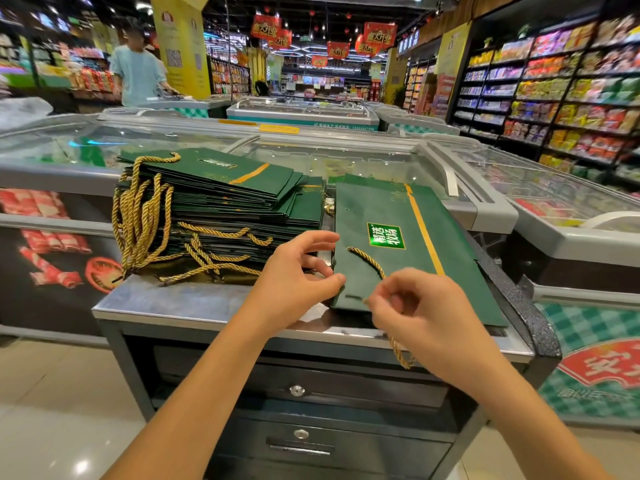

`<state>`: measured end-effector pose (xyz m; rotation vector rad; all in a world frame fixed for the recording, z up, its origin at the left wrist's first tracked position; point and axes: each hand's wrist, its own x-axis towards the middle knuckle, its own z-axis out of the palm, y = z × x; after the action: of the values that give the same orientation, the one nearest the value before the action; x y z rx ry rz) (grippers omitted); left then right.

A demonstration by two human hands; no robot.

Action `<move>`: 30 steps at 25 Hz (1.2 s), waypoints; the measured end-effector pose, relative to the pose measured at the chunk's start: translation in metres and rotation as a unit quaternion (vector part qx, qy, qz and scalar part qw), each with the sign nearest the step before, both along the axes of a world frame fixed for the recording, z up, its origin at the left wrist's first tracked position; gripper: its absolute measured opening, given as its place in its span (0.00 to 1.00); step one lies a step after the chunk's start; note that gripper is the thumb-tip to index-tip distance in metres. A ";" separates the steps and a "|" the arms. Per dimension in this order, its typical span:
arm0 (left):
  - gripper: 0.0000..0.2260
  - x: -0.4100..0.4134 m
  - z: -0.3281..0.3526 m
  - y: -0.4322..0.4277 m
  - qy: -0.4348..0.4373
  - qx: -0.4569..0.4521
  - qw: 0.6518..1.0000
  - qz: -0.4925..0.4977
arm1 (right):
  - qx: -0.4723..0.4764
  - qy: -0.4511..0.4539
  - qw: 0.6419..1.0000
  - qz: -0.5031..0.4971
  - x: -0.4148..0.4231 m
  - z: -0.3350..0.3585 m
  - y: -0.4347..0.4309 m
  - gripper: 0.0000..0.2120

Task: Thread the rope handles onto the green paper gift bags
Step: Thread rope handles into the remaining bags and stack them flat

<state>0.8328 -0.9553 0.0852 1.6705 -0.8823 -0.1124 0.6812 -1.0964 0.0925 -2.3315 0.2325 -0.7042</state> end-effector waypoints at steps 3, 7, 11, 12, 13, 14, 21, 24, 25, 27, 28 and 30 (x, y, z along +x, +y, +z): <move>0.27 0.000 0.003 0.001 0.018 0.010 0.999 -0.044 | 0.004 -0.091 0.996 -0.023 0.005 0.010 -0.017 0.05; 0.26 -0.002 0.006 0.001 0.046 0.020 0.997 -0.065 | 0.004 -0.032 0.999 -0.030 0.014 0.002 -0.028 0.07; 0.20 -0.002 0.007 0.000 0.070 0.021 0.997 -0.028 | -0.014 0.006 1.000 0.002 -0.001 -0.004 -0.026 0.07; 0.19 -0.001 0.007 -0.001 0.076 0.026 0.997 -0.018 | -0.007 0.006 1.000 0.014 -0.006 -0.001 -0.025 0.06; 0.19 -0.001 0.007 -0.002 0.080 0.034 0.996 -0.010 | 0.008 0.007 1.000 0.024 -0.008 0.004 -0.024 0.06; 0.19 -0.001 0.007 -0.003 0.084 0.044 0.995 -0.006 | 0.030 0.011 0.999 0.035 -0.009 0.008 -0.022 0.06; 0.17 -0.007 0.011 -0.003 0.071 0.068 0.995 -0.013 | 0.096 0.016 0.994 0.051 0.034 0.040 -0.039 0.04; 0.17 -0.008 0.012 -0.002 0.073 0.075 0.994 -0.029 | 0.063 0.006 0.997 0.046 0.062 0.048 -0.046 0.04; 0.17 -0.009 0.013 -0.002 0.075 0.076 0.994 -0.032 | 0.057 -0.001 0.998 0.041 0.070 0.046 -0.048 0.03; 0.17 -0.007 0.012 -0.003 0.080 0.078 0.993 -0.032 | 0.051 -0.016 0.998 0.034 0.079 0.036 -0.050 0.01; 0.16 -0.006 0.011 -0.003 0.082 0.078 0.993 -0.030 | 0.048 -0.023 0.998 0.034 0.081 0.028 -0.051 0.02; 0.12 -0.003 0.008 -0.004 0.082 0.077 0.993 -0.024 | 0.053 -0.036 0.997 0.041 0.080 0.017 -0.053 0.03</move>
<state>0.8303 -0.9596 0.0933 1.7547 -0.8053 -0.3525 0.7614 -1.1497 0.1095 -2.1975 0.1389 -0.7166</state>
